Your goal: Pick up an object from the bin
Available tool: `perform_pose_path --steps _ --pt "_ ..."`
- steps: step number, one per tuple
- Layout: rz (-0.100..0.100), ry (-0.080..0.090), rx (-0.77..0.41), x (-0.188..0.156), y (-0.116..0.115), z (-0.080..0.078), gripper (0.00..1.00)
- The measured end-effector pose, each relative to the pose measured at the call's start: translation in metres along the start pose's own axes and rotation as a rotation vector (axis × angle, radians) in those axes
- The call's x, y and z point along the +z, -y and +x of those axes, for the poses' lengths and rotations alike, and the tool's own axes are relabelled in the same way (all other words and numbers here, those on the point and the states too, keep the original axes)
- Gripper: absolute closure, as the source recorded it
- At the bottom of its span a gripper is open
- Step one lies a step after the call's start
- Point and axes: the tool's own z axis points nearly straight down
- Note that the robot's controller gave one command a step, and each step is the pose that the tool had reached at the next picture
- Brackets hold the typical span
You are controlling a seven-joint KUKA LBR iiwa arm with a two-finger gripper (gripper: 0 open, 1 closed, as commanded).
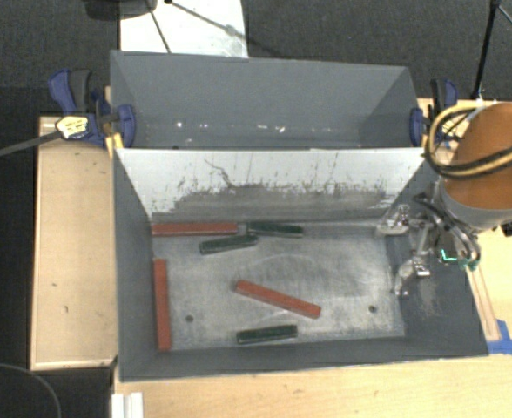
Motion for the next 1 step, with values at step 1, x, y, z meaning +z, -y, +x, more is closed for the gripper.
perform_pose_path --steps 1 --pt "0.001 0.008 -0.003 -0.0045 -0.0004 -0.0019 0.0"
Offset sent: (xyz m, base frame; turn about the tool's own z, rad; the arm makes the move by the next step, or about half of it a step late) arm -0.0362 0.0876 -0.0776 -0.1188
